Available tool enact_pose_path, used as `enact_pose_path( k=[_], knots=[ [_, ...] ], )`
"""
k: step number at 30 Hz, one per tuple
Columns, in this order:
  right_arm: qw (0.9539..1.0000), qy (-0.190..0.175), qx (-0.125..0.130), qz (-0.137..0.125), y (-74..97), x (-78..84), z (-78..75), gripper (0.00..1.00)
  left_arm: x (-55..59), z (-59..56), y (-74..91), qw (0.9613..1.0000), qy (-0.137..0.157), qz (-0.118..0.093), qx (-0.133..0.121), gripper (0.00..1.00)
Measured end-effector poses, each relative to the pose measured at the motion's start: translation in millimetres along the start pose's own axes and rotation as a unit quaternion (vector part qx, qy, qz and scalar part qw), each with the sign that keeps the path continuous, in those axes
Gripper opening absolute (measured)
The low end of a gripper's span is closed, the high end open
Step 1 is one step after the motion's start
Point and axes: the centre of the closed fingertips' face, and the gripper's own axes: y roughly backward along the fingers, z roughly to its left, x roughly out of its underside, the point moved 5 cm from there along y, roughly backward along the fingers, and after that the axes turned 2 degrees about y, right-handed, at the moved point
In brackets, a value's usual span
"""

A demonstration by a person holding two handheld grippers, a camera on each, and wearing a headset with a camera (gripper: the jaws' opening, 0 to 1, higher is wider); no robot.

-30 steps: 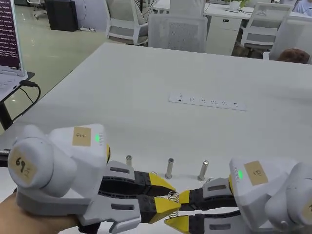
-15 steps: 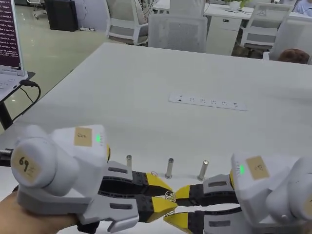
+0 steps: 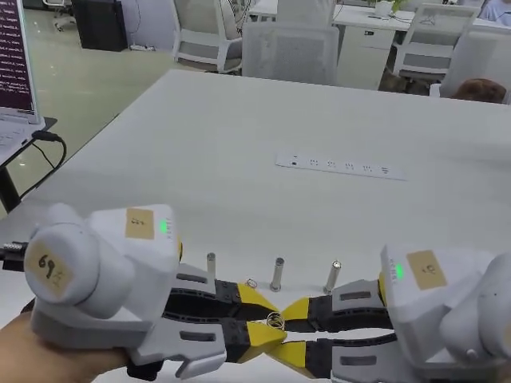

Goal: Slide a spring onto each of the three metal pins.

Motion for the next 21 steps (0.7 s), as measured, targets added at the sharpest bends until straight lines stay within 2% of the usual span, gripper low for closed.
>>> enact_pose_path(
  k=[21],
  knots=[
    [1.0000,0.003,-0.006,0.000,-2.6,0.6,2.3,0.09,-1.8,-2.5,1.4,1.0000,0.003,-0.001,0.001,0.03]
  ],
)
